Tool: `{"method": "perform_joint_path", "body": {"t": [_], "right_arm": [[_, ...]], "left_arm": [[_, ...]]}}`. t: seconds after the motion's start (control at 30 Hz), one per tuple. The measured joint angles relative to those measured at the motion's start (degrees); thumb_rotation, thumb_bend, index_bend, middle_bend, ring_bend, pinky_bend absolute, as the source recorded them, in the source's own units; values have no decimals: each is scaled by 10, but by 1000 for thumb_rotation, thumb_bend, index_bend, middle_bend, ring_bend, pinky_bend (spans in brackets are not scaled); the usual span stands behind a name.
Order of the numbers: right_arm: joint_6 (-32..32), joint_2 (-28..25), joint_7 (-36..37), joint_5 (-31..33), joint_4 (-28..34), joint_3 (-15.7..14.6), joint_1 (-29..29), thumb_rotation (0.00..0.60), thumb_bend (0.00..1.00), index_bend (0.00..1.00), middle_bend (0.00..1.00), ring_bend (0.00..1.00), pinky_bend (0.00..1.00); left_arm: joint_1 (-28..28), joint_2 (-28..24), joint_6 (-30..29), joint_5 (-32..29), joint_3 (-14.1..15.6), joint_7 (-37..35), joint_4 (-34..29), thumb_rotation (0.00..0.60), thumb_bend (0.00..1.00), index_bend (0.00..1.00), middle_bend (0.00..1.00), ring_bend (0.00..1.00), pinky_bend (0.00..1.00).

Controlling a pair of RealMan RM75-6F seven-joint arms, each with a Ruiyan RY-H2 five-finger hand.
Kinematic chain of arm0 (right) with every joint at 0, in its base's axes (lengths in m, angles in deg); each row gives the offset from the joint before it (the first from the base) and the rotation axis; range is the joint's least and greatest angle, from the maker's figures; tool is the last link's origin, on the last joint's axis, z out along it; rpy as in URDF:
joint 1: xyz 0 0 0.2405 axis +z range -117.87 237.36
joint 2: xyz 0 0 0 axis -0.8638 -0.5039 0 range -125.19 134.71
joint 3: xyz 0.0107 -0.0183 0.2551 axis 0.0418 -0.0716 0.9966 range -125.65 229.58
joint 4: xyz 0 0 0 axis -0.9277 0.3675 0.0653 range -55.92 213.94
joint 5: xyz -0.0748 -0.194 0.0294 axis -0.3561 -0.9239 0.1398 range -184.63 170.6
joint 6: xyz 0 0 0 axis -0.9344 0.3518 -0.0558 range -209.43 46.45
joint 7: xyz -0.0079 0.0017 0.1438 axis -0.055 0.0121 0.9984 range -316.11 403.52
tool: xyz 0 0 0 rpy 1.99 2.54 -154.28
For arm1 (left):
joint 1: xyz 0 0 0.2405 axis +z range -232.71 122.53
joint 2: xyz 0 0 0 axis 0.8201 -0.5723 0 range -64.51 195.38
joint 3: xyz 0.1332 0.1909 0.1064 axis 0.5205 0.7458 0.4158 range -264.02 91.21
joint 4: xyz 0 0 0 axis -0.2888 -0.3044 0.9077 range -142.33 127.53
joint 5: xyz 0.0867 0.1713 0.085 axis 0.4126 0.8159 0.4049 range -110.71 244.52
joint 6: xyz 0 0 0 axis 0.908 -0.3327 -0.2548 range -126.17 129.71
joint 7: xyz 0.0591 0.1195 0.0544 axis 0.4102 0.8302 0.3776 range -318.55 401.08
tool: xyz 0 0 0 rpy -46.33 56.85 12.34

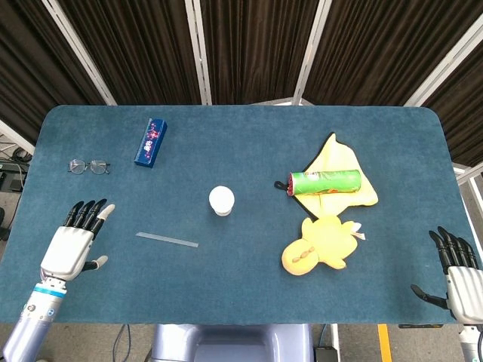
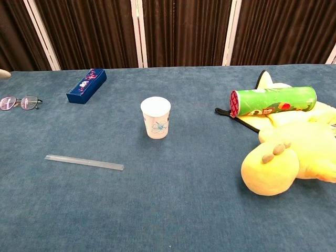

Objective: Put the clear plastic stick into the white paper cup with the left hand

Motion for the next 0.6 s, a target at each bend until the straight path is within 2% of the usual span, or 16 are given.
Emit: {"method": "perform_joint_path", "body": {"t": [0.13, 0.3, 0.6], "right_arm": [[-2, 1, 0, 0, -1, 0, -1, 600, 76, 0, 0, 0, 0], [-1, 1, 0, 0, -1, 0, -1, 600, 76, 0, 0, 0, 0], [1, -1, 5, 0, -1, 0, 0, 600, 76, 0, 0, 0, 0]], "left_arm": [[-4, 2, 5, -7, -4, 6, -5, 600, 126, 198, 0, 0, 0], [-17, 14, 20, -24, -16, 23, -7, 600, 189, 415, 0, 0, 0], [-59, 70, 64, -86, -48, 67, 15, 600, 263, 456, 0, 0, 0]]}}
